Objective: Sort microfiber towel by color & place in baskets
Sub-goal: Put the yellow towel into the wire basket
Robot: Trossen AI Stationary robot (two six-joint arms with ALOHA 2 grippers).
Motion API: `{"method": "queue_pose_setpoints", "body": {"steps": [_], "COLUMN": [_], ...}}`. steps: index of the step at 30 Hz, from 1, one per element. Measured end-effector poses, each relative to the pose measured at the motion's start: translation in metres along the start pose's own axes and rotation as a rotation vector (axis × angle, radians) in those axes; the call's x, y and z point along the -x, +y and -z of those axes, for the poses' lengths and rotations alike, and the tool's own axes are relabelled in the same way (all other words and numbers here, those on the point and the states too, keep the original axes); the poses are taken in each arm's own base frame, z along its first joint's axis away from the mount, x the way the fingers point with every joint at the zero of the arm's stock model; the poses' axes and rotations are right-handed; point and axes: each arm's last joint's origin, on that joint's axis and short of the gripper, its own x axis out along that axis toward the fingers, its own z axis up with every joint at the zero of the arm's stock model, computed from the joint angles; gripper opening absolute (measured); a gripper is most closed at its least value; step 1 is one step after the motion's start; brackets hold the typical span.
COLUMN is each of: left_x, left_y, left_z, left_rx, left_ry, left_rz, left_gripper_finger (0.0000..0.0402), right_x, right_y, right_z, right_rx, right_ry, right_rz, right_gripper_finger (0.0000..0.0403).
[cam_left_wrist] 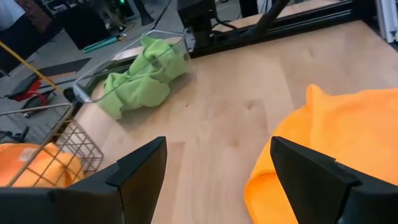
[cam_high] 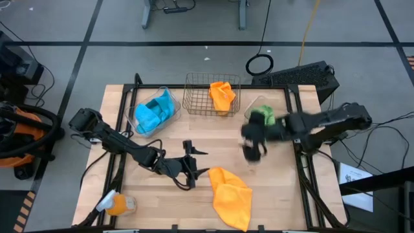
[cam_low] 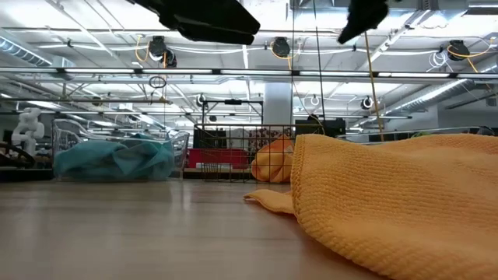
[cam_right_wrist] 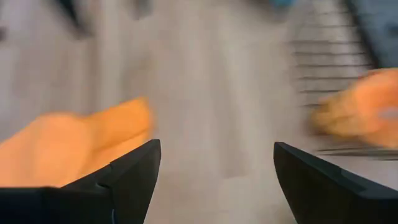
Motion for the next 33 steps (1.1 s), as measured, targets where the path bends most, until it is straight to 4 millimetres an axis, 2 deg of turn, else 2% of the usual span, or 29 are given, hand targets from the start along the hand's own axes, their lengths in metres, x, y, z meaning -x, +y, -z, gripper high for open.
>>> {"method": "queue_pose_setpoints", "body": {"steps": [6, 12, 19, 28, 33], "left_x": [-0.009, -0.019, -0.027, -0.031, -0.033], "left_y": [-0.006, -0.014, -0.019, -0.019, -0.019], "left_z": [0.006, 0.016, 0.024, 0.027, 0.029], "left_rx": [0.0, 0.024, 0.061, 0.088, 0.085], "left_ry": [-0.001, 0.021, 0.023, 0.025, 0.033], "left_rz": [0.003, 0.009, 0.011, -0.003, -0.007], "left_gripper_finger": [0.0293, 0.0293, 0.0293, 0.0293, 0.0293], "right_x": [-0.016, -0.037, -0.078, -0.114, -0.133], "right_y": [0.065, 0.105, 0.118, 0.13, 0.133], "right_z": [0.044, 0.085, 0.132, 0.151, 0.16], "right_rx": [0.007, -0.13, -0.204, -0.204, -0.183], "right_ry": [-0.007, -0.126, 0.004, 0.086, 0.122], "right_rz": [-0.166, -0.36, -0.309, -0.244, -0.202], "right_gripper_finger": [0.0302, 0.0302, 0.0314, 0.036, 0.0361]}}
